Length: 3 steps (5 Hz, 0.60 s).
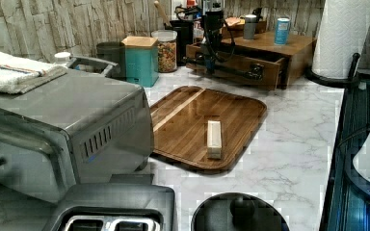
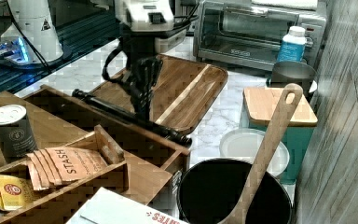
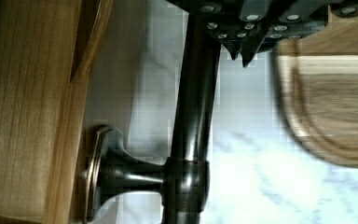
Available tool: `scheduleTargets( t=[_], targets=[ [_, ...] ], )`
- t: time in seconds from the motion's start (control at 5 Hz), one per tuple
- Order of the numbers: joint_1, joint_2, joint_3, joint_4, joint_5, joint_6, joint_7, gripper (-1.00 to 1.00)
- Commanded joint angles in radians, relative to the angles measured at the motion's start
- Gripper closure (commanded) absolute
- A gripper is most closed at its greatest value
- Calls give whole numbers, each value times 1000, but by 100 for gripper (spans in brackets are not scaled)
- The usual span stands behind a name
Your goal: Close the drawer.
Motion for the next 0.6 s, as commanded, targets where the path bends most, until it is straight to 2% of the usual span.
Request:
scheduleTargets(
  t=[0.2, 0.4, 0.6],
  targets=[
    [-192, 172, -191, 263, -89, -59, -67, 100],
    [-164, 107, -247, 202, -140, -58, 21, 100],
    [-160, 108, -251, 202, -137, -58, 19, 100]
  ],
)
